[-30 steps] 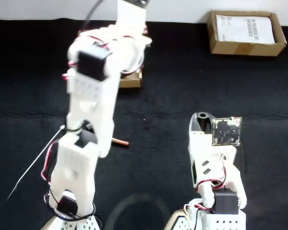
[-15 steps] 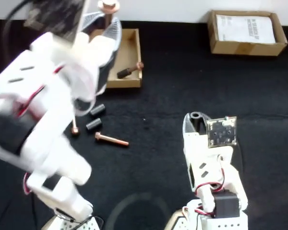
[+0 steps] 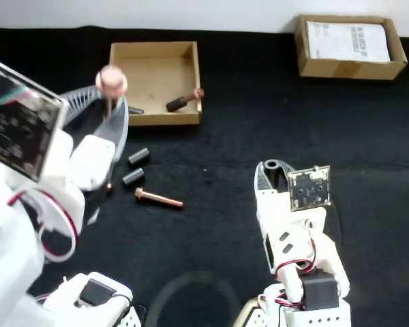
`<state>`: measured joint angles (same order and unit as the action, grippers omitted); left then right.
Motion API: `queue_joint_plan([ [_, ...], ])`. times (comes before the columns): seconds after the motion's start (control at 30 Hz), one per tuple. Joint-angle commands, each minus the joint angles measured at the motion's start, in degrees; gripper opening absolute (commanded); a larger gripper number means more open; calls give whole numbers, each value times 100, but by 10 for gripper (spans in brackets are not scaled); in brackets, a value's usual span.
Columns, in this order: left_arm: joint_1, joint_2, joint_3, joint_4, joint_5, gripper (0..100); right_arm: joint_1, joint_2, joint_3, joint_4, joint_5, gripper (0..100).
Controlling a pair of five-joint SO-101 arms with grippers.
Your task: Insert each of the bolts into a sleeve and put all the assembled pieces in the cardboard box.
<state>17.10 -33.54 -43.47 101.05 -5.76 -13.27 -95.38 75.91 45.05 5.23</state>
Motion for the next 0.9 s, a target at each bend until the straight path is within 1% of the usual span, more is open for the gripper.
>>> queue_joint_plan([
  [0.0, 40, -708, 1288, -123, -35, 8, -40, -57, -312, 4, 9, 9],
  [0.1, 13, -1103, 2220, -229, -35, 8, -48, -31, -268, 4, 9, 9],
  [0.2, 40, -1411, 3178, -334, -35, 8, -295, -22, -215, 22, 9, 9],
  [0.3, 4, -1675, 4251, -765, -35, 8, -541, -22, -40, 22, 26, 9],
  [0.37, 4, -1868, 5059, -1196, -35, 8, -681, -31, 84, -13, 35, 9],
  [0.43, 40, -2088, 5877, -1837, -35, 8, -787, -48, 110, -22, 35, 9],
  [0.57, 48, -2668, 7547, -3640, -9, 8, -787, -48, 171, -532, -79, 9],
  [0.67, 57, -3204, 8778, -5090, 0, 8, -787, -48, 154, -866, -756, 8],
  [0.73, 57, -3591, 9543, -6031, 0, 8, -813, -31, 145, -892, -1090, 8],
  [0.87, 101, -4312, 10932, -7701, 105, 8, -813, -22, 215, -892, -1240, 8],
])
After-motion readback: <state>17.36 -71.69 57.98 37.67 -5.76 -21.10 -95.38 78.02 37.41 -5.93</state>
